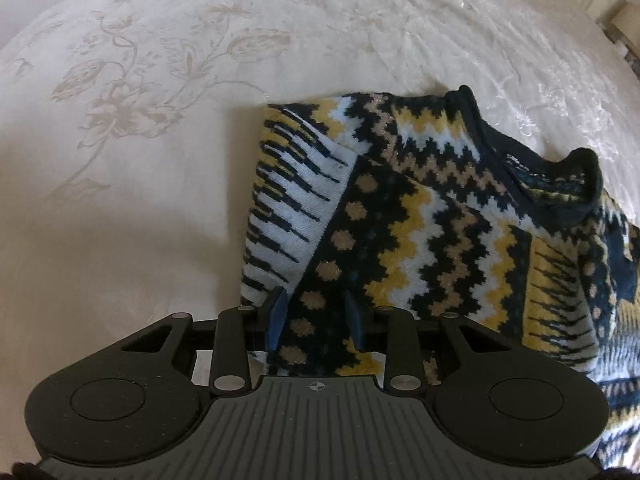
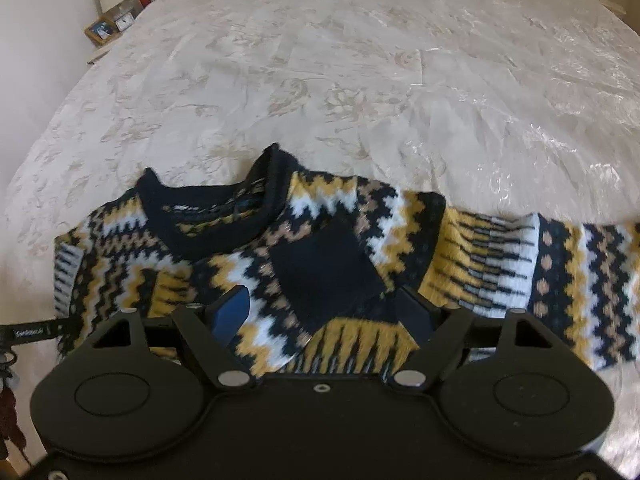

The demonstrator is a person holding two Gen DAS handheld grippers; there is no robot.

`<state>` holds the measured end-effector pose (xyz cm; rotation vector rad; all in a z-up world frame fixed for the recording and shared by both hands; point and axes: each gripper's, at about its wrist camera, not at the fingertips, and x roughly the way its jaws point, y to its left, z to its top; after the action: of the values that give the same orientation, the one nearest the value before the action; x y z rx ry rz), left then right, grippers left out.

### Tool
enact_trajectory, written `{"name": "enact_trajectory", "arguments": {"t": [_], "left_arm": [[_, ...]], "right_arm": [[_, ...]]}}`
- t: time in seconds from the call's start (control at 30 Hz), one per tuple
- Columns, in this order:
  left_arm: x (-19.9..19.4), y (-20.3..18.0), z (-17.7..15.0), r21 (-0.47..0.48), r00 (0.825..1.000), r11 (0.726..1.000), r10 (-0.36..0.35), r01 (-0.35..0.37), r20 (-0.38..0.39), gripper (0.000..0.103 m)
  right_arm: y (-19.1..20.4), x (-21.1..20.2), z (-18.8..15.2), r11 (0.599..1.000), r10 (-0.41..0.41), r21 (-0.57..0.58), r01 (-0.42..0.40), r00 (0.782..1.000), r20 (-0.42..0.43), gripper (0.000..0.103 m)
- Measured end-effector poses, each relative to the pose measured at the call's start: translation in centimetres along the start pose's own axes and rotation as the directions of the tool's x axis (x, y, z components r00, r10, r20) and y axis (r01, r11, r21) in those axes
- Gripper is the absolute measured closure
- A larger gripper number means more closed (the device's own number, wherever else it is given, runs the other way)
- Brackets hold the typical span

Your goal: Fold small clothes

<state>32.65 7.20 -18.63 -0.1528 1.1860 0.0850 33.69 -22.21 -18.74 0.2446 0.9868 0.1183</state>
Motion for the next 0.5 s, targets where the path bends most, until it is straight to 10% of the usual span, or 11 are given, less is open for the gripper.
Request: {"name": "enact_trajectory", "arguments": {"t": [0.23,0.5], "left_arm": [[0.1,-0.4,0.0,0.004,1.000,1.000,0.007,-0.007,-0.002,0.072],[-0.1,-0.3,0.1,-0.005,1.000,1.000,0.006,-0.006,0.000,0.072]], "right_arm": [[-0.5,3.2,0.9,1.000,-0.009,-0.023,0.008,0.998,-0.056,0.024],[-0.5,3.6,0.5,0.999,0.024,-0.033,-0.028,0.995,-0.100,0.081]]}}
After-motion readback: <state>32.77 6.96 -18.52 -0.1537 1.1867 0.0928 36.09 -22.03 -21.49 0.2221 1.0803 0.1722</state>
